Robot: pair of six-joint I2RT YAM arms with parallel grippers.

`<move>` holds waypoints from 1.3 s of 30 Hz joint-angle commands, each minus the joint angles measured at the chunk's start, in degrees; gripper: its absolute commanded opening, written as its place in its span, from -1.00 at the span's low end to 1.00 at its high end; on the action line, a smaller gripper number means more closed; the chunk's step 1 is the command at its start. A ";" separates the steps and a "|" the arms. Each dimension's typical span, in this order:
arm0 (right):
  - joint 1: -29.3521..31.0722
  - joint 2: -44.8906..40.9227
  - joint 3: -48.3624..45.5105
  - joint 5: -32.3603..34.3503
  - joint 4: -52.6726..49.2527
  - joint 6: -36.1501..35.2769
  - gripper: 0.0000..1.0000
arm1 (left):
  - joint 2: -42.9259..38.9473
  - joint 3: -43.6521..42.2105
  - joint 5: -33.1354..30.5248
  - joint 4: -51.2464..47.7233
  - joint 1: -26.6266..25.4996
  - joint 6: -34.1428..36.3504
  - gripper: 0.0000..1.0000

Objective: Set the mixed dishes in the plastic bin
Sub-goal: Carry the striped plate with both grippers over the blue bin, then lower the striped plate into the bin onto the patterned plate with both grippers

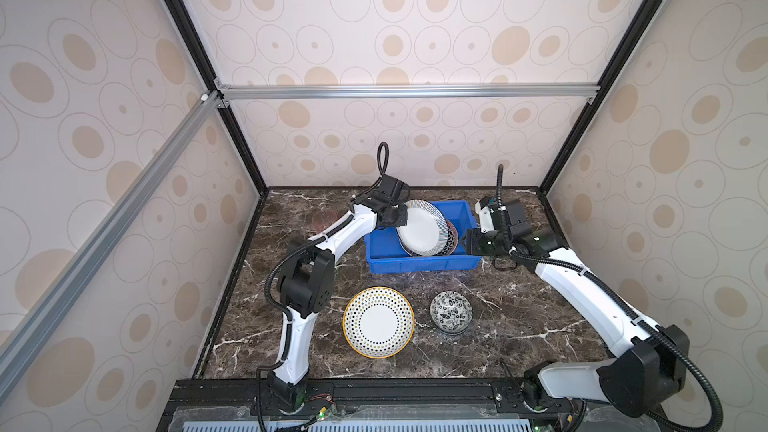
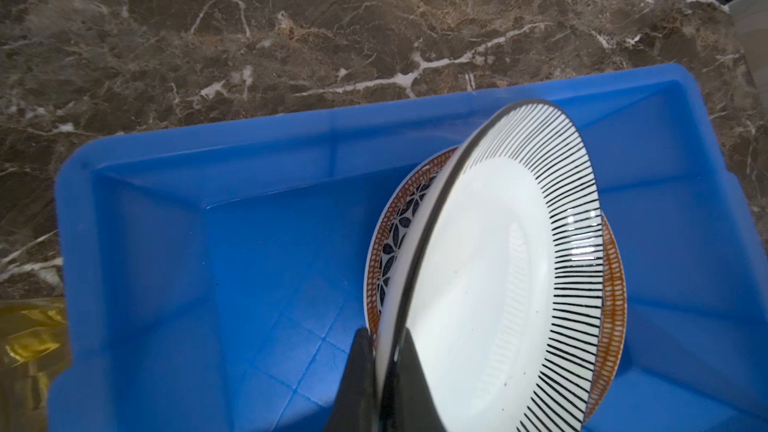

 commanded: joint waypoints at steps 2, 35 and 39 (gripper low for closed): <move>-0.29 0.58 -0.13 -0.86 -0.31 0.16 -0.04 | -0.75 4.45 1.11 5.70 0.34 -2.14 -1.00; -0.38 0.94 -0.79 -3.92 -0.08 0.86 -0.02 | 3.11 -1.63 4.86 7.19 0.34 -7.36 -1.00; -0.37 0.85 -1.07 -4.45 0.09 1.10 -0.01 | 3.63 -1.71 4.97 6.89 0.29 -7.76 -1.00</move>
